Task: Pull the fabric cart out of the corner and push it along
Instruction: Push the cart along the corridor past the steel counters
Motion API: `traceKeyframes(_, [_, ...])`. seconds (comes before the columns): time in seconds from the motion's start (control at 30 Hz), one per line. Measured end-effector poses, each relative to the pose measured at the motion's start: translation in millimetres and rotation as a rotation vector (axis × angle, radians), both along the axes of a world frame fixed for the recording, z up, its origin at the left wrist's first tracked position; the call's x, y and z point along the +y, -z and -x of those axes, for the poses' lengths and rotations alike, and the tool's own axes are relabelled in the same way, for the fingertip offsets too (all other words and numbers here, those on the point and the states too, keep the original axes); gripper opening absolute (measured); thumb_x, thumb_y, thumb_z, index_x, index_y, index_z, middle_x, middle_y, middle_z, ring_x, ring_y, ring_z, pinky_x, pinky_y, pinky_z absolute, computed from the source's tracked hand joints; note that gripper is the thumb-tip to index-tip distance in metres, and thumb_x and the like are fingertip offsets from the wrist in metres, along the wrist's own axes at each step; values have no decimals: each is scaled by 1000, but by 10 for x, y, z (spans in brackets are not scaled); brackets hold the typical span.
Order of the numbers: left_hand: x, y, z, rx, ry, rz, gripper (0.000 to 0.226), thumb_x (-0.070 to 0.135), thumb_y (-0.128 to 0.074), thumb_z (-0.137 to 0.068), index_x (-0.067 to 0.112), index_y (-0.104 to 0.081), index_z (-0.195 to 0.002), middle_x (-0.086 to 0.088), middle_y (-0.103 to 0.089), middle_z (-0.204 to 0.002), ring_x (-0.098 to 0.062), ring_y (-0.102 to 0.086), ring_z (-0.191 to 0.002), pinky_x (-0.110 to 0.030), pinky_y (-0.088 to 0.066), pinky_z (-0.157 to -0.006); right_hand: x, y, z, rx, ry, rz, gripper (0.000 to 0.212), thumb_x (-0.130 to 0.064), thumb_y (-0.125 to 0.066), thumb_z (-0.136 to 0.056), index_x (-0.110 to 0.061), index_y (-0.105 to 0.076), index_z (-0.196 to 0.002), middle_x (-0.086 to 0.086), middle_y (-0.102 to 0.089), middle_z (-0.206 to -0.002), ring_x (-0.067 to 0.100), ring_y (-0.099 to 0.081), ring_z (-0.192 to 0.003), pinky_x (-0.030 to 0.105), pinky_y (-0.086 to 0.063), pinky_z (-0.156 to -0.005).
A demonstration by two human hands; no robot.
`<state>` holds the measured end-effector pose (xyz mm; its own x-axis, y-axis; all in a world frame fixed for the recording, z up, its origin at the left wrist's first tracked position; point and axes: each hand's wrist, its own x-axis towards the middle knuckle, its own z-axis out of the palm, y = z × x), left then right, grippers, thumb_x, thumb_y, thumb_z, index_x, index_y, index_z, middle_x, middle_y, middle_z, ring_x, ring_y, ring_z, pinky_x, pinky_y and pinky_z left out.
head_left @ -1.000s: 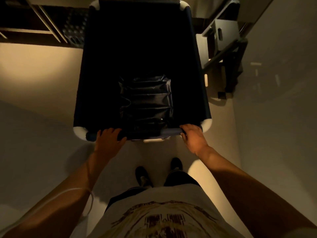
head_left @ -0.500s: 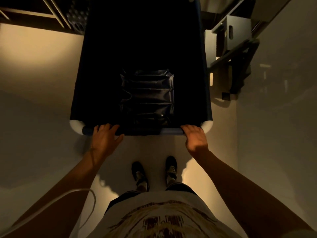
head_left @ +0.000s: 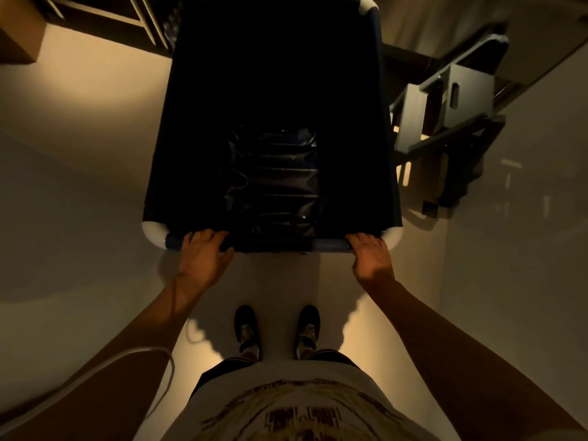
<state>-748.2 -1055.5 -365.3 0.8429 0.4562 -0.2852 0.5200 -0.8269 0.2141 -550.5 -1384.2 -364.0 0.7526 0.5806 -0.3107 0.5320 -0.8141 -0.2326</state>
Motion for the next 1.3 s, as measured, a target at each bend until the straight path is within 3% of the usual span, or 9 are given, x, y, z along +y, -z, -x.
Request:
traceKeyframes(0.2, [48, -18, 12, -14, -114, 25, 44, 20, -59, -96, 15, -59, -139, -15, -65, -131, -36, -58, -124, -51, -36, -111, 73, -22, -372, -42, -64, -4, 58, 2, -56, -86, -18, -53, -140, 6, -55, -139, 29, -51, -128, 40, -38, -111])
traceKeyframes(0.57, [-104, 20, -235, -10, -244, 36, 47, 38, -49, -95, 18, -64, -134, -14, -67, -127, -39, -59, -119, -50, -38, -103, 212, -24, -1019, -76, -170, -77, 46, 2, -53, -95, -16, -58, -138, 7, -59, -138, 31, -53, -128, 47, -41, -112])
traceKeyframes(0.67, [-102, 45, -343, -13, -268, 37, 42, 36, -57, -95, 21, -63, -134, -12, -67, -127, -38, -58, -118, -49, -39, -102, 305, -13, -1160, -113, -172, -85, 47, 0, -51, -96, -16, -57, -139, 9, -58, -140, 32, -50, -132, 52, -35, -117])
traceKeyframes(0.8, [-65, 72, -463, -28, -302, 62, 52, 45, -49, -84, 23, -66, -128, -12, -67, -122, -38, -58, -114, -48, -41, -99, 447, 4, -1362, -81, -148, -100, 47, -2, -46, -98, -17, -54, -142, 9, -55, -144, 32, -45, -138, 55, -27, -121])
traceKeyframes(1.0, [-49, 120, -590, -37, -342, 21, 60, 56, -38, -79, 29, -66, -125, -7, -62, -117, -33, -59, -111, -45, -40, -96, 705, -103, -1692, -23, -175, -79, 40, -23, -52, -101, -17, -54, -141, 8, -54, -143, 30, -47, -135, 51, -27, -121])
traceKeyframes(1.3, [33, 131, -828, -18, -373, 43, 40, 40, -73, -83, 24, -71, -119, -9, -65, -109, -33, -63, -106, -47, -46, -92, 1082, -147, -2039, -15, -251, -65, 37, -13, -58, -100, -6, -60, -136, 17, -58, -139, 37, -53, -130, 52, -40, -110])
